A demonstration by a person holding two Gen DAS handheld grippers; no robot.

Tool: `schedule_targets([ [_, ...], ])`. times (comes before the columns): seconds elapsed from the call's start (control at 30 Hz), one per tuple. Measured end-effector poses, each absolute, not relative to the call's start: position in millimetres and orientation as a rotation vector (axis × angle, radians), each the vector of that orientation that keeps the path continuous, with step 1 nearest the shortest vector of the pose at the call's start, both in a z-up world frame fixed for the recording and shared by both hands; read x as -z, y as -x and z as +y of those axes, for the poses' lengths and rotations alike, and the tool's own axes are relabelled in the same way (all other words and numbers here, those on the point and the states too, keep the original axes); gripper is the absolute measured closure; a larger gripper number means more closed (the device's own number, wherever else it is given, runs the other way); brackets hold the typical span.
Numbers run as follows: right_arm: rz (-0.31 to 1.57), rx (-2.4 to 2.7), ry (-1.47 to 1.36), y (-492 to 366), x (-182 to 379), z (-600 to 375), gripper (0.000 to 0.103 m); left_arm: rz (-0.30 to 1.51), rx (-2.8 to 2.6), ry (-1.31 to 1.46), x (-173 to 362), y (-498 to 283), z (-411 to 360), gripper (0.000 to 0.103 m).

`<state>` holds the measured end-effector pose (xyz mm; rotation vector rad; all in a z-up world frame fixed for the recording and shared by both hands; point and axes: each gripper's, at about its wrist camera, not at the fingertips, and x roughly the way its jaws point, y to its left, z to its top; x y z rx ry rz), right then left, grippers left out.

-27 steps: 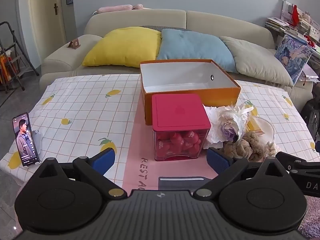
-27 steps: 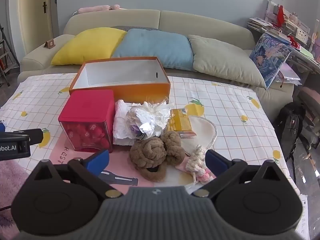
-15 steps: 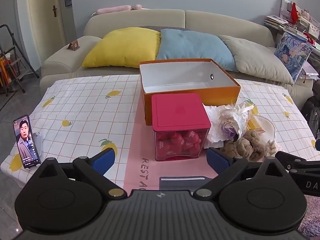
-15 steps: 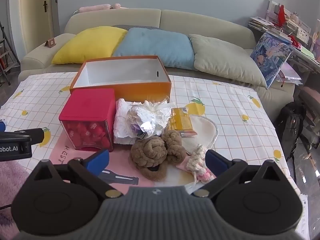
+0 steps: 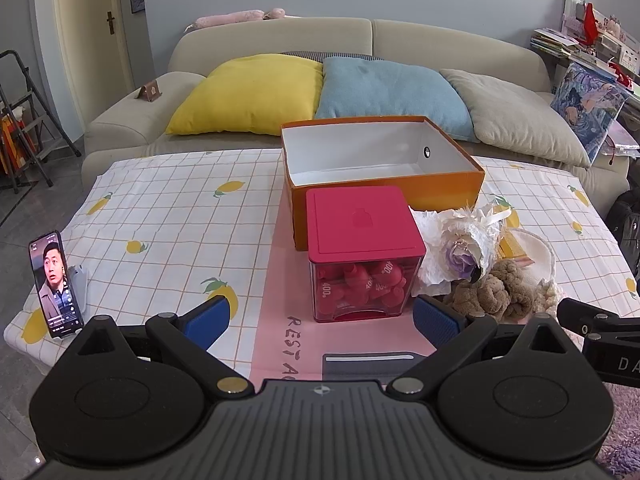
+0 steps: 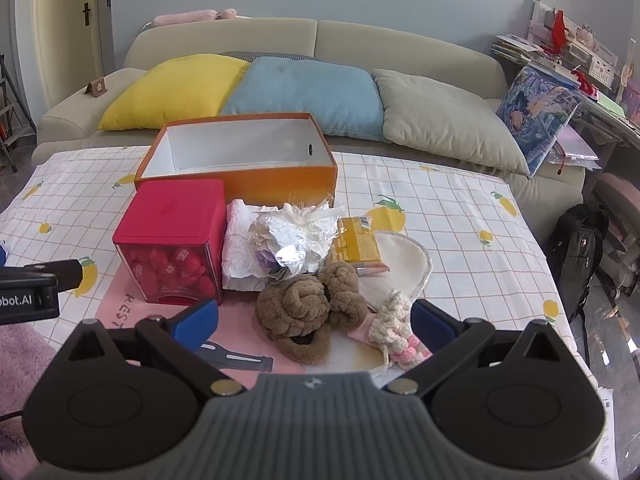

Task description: Organize soft objects

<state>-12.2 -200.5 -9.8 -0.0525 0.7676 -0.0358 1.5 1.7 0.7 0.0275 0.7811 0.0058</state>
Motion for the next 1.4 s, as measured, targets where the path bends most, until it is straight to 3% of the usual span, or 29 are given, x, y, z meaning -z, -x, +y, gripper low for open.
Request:
schedule_targets([
  [1.4,0.781,0.053,0.055,10.7,12.3,-202.0,0.003,0.77,0.009,-0.045,-1.2,-1.0,5.5,0.0],
])
